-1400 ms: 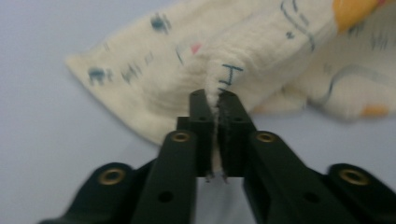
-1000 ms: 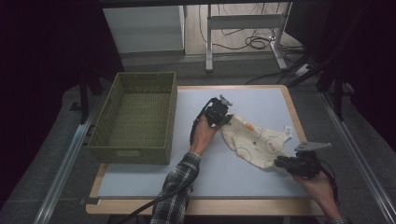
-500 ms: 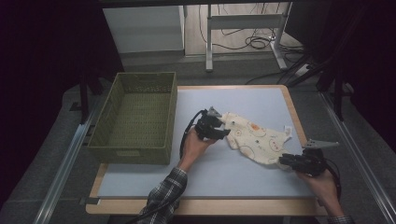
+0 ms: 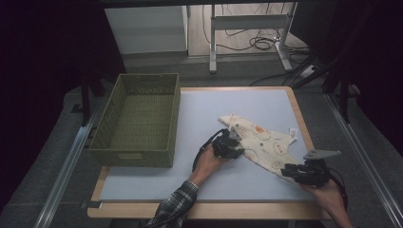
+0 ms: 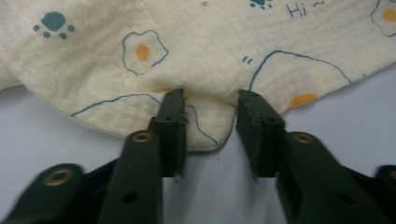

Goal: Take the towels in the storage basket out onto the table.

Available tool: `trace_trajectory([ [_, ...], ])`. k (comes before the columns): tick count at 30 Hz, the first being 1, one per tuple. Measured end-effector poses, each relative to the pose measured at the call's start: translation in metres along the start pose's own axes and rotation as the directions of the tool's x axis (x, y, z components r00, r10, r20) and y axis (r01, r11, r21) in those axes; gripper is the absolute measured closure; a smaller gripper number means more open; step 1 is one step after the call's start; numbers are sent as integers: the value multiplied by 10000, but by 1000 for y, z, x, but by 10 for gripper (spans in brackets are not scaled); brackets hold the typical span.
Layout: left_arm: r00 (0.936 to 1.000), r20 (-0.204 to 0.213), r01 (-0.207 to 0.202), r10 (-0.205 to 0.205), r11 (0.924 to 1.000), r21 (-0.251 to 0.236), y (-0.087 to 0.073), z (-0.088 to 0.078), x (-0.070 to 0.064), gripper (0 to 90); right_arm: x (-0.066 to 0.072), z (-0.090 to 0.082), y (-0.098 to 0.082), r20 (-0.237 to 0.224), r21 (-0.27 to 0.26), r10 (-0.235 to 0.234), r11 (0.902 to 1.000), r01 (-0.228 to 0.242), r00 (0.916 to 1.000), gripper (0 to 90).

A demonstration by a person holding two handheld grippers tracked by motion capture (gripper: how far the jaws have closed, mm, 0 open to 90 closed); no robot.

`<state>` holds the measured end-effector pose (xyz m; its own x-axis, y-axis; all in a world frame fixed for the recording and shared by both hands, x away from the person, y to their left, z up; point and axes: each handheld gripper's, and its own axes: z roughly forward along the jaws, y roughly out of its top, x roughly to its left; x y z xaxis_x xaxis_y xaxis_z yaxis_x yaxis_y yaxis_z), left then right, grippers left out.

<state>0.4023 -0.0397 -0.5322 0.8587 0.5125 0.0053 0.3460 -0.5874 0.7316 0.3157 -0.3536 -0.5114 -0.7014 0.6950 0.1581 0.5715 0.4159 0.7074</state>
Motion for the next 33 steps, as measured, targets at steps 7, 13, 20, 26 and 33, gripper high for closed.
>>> trace_trajectory([
  [7, 9980, 76, 634, -632, 9973, -377, -6, -2, 7, 871, 11, 8, -8, 509, -32, -520, 9986, 522, 9973, 884],
  [13, 9965, 301, 793, -775, 9948, -639, -5, -30, 16, 872, 15, 4, 1, 722, 40, -725, 9974, 724, 9948, 895],
  [20, 9927, 163, 1203, -1192, 9868, -1087, -13, -87, 20, 863, 15, -20, 16, 579, -803, -579, 9948, 624, 9966, 894],
  [26, 9865, 553, 1575, -1543, 9858, -586, -42, -94, 10, 795, 25, -18, 11, -348, -533, -598, 9969, 579, 9976, 830],
  [33, 9794, 498, 1980, -1955, 9788, -523, -61, -84, 9, 617, 25, -24, 4, -158, -520, -414, 9978, 406, 9990, 750],
])
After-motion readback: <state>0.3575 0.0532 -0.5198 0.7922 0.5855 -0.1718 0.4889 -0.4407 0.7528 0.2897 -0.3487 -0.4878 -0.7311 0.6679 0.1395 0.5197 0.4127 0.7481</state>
